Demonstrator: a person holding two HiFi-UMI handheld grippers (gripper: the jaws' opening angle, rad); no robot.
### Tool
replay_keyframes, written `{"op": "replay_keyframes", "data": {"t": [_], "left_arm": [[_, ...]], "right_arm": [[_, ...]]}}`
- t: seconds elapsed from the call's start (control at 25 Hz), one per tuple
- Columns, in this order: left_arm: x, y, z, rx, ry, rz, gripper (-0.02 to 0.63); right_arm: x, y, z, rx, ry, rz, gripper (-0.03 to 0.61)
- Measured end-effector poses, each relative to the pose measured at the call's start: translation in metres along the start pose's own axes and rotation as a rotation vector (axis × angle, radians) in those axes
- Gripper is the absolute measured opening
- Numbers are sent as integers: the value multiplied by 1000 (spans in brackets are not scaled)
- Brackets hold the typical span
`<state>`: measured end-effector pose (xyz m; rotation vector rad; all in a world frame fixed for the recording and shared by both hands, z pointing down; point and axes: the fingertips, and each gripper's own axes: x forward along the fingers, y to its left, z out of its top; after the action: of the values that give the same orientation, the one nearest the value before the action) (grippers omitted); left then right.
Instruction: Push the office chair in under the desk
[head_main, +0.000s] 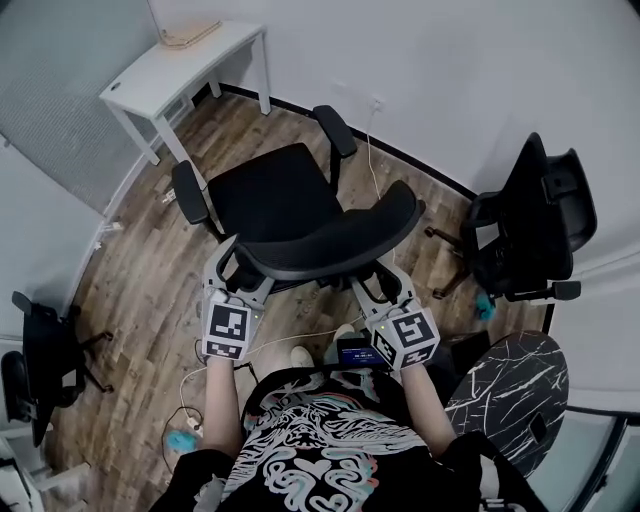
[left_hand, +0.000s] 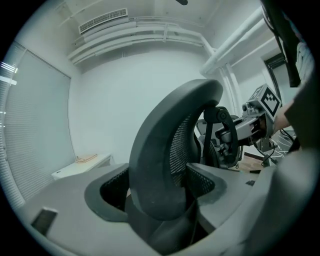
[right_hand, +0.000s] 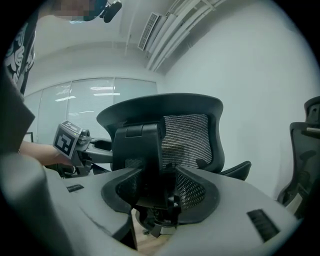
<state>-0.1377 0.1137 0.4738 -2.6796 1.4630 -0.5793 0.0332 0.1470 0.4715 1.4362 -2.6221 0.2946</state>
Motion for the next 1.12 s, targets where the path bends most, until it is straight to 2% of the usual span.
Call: {"op": "replay_keyframes", "data": {"t": [0.08, 0.2, 0.36, 0.64, 1.12], "left_arm": [[1, -1, 0, -8, 1, -9, 341], [1, -2, 1, -14, -3, -23, 341], [1, 0, -1, -17, 2, -35, 341], [3, 5, -9, -19, 55, -64, 339], [2, 9, -14, -20, 84, -94, 341]], "right_arm": [[3, 0, -3, 26, 4, 10, 155], [8, 2, -6, 47, 2, 36, 103], [11, 4, -5, 12, -17, 32, 106], [15, 9, -5, 112, -36, 52, 106], [17, 15, -6, 142, -55, 27, 109]]}}
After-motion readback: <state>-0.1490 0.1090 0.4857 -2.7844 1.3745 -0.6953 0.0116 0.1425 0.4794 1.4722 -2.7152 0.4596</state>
